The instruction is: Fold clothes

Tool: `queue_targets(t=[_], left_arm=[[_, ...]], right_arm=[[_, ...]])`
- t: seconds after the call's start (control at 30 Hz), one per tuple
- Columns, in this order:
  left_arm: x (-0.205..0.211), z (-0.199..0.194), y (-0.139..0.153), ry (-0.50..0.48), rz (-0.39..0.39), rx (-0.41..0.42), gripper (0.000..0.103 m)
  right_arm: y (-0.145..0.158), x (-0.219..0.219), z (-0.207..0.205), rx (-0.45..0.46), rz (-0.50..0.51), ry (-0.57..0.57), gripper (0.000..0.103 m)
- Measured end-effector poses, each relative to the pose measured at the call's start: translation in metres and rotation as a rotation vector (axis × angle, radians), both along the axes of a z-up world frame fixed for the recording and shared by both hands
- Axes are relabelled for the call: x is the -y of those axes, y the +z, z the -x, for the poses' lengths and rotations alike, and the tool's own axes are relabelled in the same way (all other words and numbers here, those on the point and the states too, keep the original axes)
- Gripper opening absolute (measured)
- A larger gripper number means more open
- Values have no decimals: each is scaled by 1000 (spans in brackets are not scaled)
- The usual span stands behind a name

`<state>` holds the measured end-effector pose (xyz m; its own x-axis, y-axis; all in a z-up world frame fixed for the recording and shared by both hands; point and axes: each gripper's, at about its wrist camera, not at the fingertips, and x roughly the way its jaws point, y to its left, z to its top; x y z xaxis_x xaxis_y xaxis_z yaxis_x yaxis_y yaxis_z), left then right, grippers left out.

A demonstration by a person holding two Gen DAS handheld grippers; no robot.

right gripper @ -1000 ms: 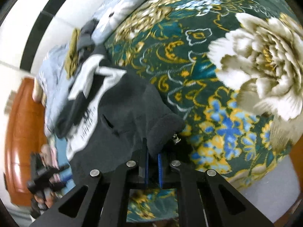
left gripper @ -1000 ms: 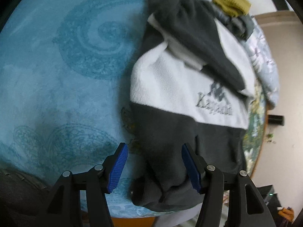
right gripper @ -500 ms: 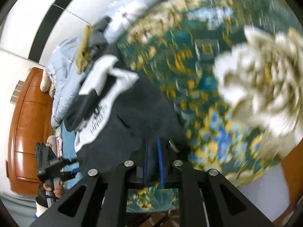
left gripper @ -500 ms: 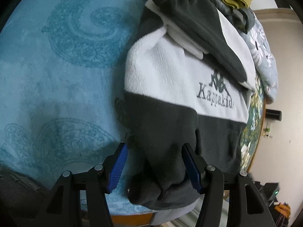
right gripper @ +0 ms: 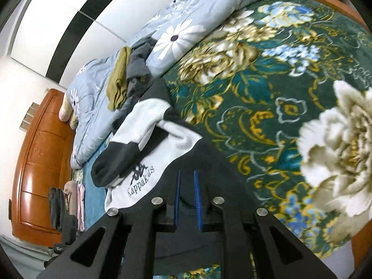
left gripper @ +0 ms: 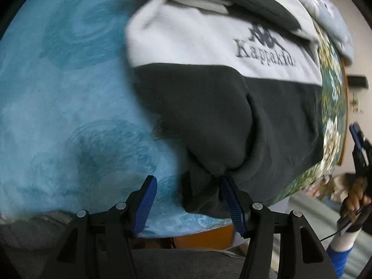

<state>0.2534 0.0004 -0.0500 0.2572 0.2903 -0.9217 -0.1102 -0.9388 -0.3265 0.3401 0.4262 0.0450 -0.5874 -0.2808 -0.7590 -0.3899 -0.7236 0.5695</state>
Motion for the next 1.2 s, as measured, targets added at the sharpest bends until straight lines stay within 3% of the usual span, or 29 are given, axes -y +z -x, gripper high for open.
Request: queue_targets(t=[0.07,0.33,0.5,0.7,0.77,0.83,0.9,1.07,1.1,1.13,1.2], left_arm=[[-10,-2,-5,-55,6,16,56],[-39,-10,-2,-211,69,-13,14],[-29,-25,35,-278,122,-75,12],[3,-39,36,-270,190,-9,9],[0,-40,38,-293,199,-15,9],[-2,-42,39,-305,205,-17,9],[3,-39,43,-274,180,-20,9],[22,-29,59,-150,60,-45,8],[25,-28,62,-132,38,-51,7],[28,-26,65,-116,17,-56,7],[30,-20,74,-74,-40,-76,6]], right_arm=[[-3,6,3,5,-1,22,11],[-4,-1,2,9,-1,1,11],[1,-7,0,12,-28,-2,11],[-18,-11,1,98,-85,63,13],[-29,-8,3,151,-136,117,24],[-43,-2,3,205,-176,197,45],[-54,3,1,235,-206,256,47],[-85,6,-5,329,-237,277,48],[-88,7,-7,337,-228,279,42],[-87,7,-8,324,-194,286,8],[-81,4,-10,288,-124,279,8]])
